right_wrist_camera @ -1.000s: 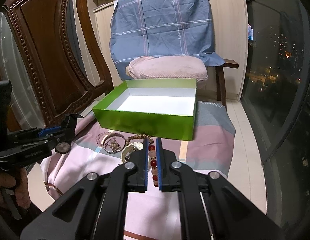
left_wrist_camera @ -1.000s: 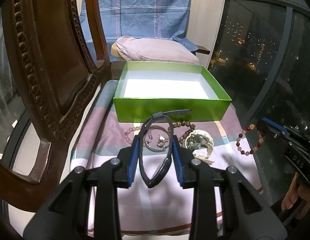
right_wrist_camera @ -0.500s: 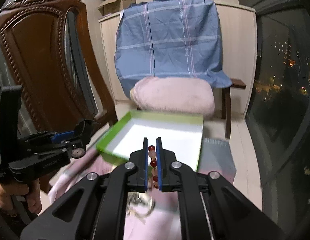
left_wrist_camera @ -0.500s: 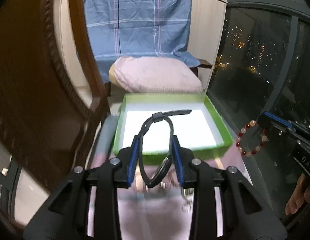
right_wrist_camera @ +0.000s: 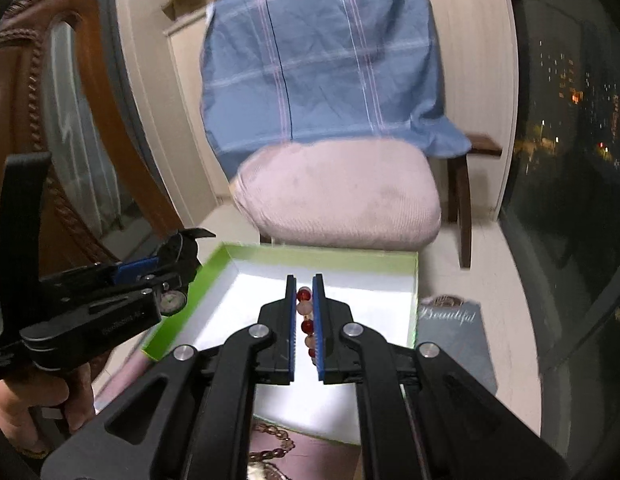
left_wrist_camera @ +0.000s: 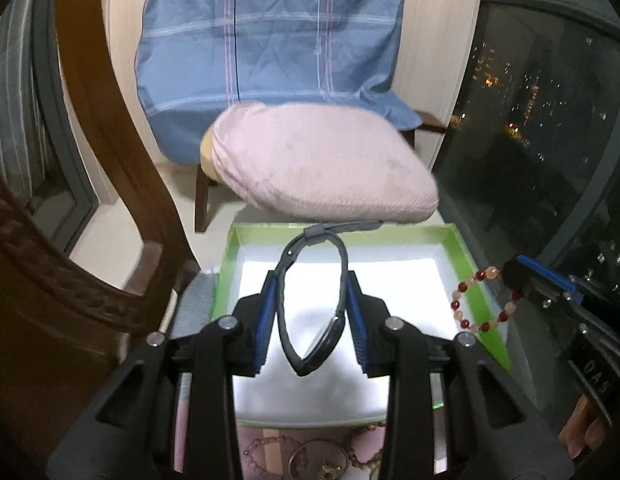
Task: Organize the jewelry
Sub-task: 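Carry the black watch and bead bracelet over the green box with both tools, then open both tools to drop the watch and bracelet into the box, then grasp the white watch with the right tool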
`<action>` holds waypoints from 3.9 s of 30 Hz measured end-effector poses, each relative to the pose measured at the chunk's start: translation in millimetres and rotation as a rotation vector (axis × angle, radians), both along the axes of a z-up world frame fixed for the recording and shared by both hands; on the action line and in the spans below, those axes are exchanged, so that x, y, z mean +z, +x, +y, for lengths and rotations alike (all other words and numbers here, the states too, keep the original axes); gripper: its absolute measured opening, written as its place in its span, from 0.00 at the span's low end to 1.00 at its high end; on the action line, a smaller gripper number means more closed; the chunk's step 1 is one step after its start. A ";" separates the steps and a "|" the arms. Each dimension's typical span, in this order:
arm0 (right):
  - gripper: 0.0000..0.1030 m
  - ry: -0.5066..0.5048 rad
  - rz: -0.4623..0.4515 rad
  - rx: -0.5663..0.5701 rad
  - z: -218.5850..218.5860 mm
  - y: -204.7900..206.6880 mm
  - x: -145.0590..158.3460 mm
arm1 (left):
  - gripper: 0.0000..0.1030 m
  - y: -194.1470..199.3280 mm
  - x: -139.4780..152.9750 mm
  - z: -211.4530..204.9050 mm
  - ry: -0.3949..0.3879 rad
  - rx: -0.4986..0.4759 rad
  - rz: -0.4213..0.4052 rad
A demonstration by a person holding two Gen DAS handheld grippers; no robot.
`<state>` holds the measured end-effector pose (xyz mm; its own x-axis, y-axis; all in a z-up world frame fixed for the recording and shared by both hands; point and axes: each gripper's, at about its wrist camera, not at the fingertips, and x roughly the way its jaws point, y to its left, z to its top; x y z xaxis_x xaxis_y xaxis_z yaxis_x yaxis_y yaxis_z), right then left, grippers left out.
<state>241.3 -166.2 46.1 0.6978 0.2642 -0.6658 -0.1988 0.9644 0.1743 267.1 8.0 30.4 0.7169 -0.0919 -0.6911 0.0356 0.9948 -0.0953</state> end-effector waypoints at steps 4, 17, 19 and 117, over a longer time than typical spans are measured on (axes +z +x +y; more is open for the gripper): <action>0.08 -0.011 0.047 -0.002 3.5 10.7 -23.1 | 0.33 15.7 -29.9 2.0 -0.002 0.008 0.072; 0.12 -0.045 0.082 -0.021 -0.1 15.4 -36.4 | 0.65 21.6 -39.7 0.4 0.032 0.028 0.089; 0.46 -0.060 0.080 -0.034 -0.7 13.9 -35.6 | 0.82 17.5 -36.3 2.1 0.054 0.062 0.063; 0.37 -0.161 0.201 0.199 37.3 -116.7 -110.8 | 0.86 -228.6 -42.9 17.0 0.008 -0.005 -0.004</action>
<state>124.7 -128.9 -64.7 0.4936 0.2621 -0.8292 -0.3630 0.9286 0.0775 38.5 25.0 -12.5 0.7190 -0.0899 -0.6891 0.0412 0.9954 -0.0869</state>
